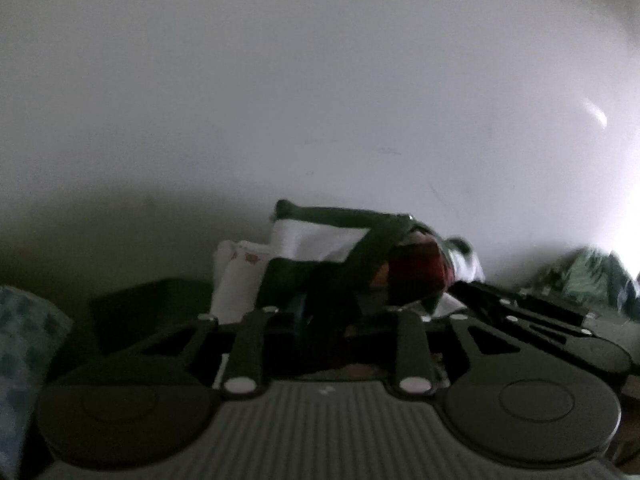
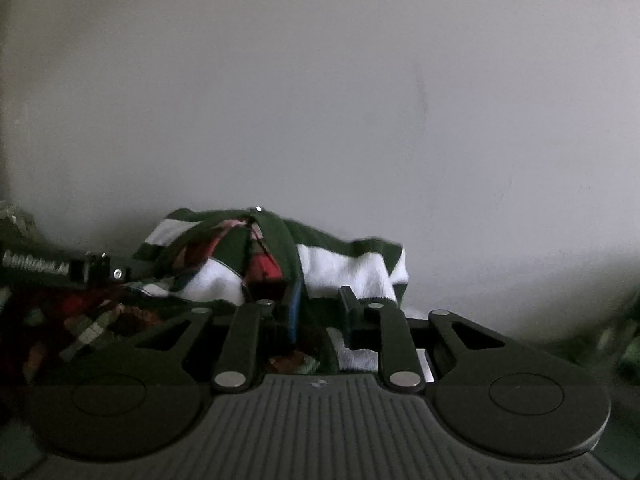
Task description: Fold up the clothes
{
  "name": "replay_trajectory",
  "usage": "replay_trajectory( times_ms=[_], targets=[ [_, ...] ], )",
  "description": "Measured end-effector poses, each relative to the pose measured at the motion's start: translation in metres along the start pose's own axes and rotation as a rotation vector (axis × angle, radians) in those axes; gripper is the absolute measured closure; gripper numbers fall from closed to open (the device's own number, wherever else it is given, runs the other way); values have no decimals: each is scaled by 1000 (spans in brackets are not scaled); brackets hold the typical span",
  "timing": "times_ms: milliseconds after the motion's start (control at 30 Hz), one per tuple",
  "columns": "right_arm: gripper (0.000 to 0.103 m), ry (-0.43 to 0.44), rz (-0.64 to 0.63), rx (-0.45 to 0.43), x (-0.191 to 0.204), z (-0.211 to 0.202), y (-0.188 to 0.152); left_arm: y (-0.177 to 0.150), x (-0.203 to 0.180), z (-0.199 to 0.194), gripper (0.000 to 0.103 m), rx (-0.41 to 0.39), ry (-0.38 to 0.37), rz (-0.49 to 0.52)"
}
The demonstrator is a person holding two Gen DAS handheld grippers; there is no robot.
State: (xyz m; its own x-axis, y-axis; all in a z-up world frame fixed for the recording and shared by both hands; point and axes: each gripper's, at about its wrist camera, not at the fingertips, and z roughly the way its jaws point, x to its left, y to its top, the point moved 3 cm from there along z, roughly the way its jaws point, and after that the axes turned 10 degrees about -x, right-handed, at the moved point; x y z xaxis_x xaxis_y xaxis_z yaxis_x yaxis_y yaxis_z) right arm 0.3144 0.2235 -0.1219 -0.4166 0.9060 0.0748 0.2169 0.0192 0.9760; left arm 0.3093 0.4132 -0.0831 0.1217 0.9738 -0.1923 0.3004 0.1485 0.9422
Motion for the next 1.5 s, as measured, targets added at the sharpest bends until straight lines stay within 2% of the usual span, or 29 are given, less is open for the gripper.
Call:
replay_trajectory(
  times_ms=[133, 167, 200, 267, 300, 333, 400, 467, 533, 567, 600, 733, 867, 933, 1000, 1133, 1233, 1500],
  targets=[
    [82, -10, -8, -3, 5, 6, 11, -19, 7, 23, 62, 29, 41, 29],
    [81, -3, -2, -4, 3, 2, 16, -22, 8, 28, 57, 36, 50, 37],
    [80, 5, 4, -5, 1, -2, 21, -19, 7, 24, 57, 43, 55, 42],
    [66, -18, 35, -28, -10, -26, 33, -10, 2, 8, 61, 32, 61, 58],
    [64, -20, 58, -51, -13, -43, 36, -6, -2, -3, 66, 16, 64, 69],
    [63, -17, 85, -77, -16, -62, 37, -2, -6, -15, 65, 2, 67, 81],
    [59, -31, 112, -53, -17, -97, 31, -4, -22, -40, 38, 2, 87, 118],
    [52, -106, 111, 26, -16, -124, 16, -12, -38, -64, 29, 17, 133, 121],
    [48, -204, 118, 122, -15, -152, -3, -24, -55, -80, 16, 51, 171, 100],
    [46, -245, 131, 169, -13, -165, -11, -31, -63, -87, 4, 67, 191, 99],
    [40, -273, 144, 210, -9, -171, -21, -37, -71, -94, 1, 83, 212, 98],
    [24, -336, 187, 346, 5, -213, -52, -62, -99, -129, 1, 162, 292, 105],
    [24, -304, 216, 411, 10, -234, -43, -73, -121, -153, 1, 230, 375, 114],
    [24, -293, 237, 391, 11, -243, -42, -71, -132, -169, 1, 225, 390, 118],
    [22, -279, 237, 345, 12, -269, -42, -69, -143, -185, 1, 221, 405, 123],
    [21, -237, 120, 340, 18, -278, -36, -62, -167, -221, 0, 202, 467, 150],
    [21, -183, 138, 328, 17, -287, -32, -63, -184, -240, 0, 191, 495, 159],
    [17, -97, 127, 304, 9, -312, -34, -75, -206, -288, 0, 177, 594, 101]
  ],
)
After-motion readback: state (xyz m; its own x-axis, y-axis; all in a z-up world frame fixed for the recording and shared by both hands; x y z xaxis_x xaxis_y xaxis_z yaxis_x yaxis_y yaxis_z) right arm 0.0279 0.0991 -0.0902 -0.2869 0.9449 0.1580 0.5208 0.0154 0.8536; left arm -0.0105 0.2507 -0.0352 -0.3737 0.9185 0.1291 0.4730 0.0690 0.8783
